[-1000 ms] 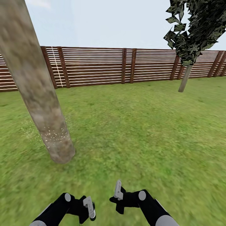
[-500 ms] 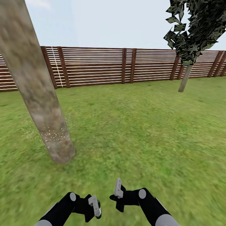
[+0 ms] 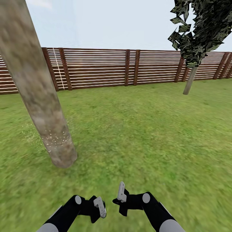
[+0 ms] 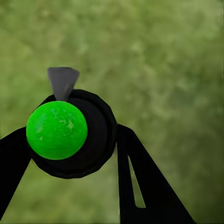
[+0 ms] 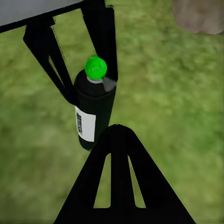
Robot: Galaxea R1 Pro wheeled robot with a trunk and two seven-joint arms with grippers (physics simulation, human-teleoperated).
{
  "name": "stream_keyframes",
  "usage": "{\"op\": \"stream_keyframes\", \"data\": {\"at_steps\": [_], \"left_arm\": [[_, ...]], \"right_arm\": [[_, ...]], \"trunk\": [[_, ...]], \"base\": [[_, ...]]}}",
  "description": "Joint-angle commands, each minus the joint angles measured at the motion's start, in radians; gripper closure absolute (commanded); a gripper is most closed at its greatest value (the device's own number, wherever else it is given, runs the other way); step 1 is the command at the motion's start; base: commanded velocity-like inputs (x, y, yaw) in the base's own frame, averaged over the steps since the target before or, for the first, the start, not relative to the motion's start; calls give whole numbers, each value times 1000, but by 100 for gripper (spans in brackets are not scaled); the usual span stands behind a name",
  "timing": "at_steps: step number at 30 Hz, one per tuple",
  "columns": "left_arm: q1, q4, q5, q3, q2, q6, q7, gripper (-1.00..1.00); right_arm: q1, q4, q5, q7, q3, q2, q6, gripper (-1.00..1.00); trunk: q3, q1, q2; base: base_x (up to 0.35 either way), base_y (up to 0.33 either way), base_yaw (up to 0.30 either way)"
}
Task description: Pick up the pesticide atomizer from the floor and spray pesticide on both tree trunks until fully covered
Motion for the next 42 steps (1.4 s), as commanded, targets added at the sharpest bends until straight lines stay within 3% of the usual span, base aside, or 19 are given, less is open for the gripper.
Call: {"op": "stream_keyframes", "data": {"at_steps": [1, 3, 6, 9, 14, 28, 36, 42], "left_arm": [[0, 4, -5, 0, -3, 3, -1, 100], [0, 8, -6, -5, -4, 3, 2, 100], [1, 12, -4, -41, -16, 3, 6, 100], [1, 12, -4, -48, -27, 3, 7, 100], [0, 12, -3, -50, -30, 2, 31, 100], [0, 10, 15, -47, -32, -5, 24, 100], [0, 10, 17, -45, -55, -2, 25, 100], [-2, 10, 18, -39, -57, -2, 26, 100]], "right_arm": [[0, -1, 7, 3, -4, 1, -4, 100], [0, -1, 7, 3, -4, 1, -4, 100], [0, -1, 6, 3, -4, 1, -4, 100], [0, -1, 6, 3, -4, 1, -4, 100], [-3, -1, 6, 3, -4, 1, -4, 100], [-4, -1, 6, 3, -4, 1, -4, 100], [-4, -1, 6, 3, -4, 1, -4, 100], [-4, -1, 6, 3, -4, 1, -4, 100]], "trunk": [[-1, 0, 0], [-1, 0, 0], [-1, 0, 0], [-1, 0, 0], [-1, 0, 0], [-1, 0, 0], [-1, 0, 0], [-1, 0, 0]], "base": [[0, 0, 0], [0, 0, 0], [0, 0, 0], [0, 0, 0], [0, 0, 0], [0, 0, 0], [0, 0, 0], [0, 0, 0]]}}
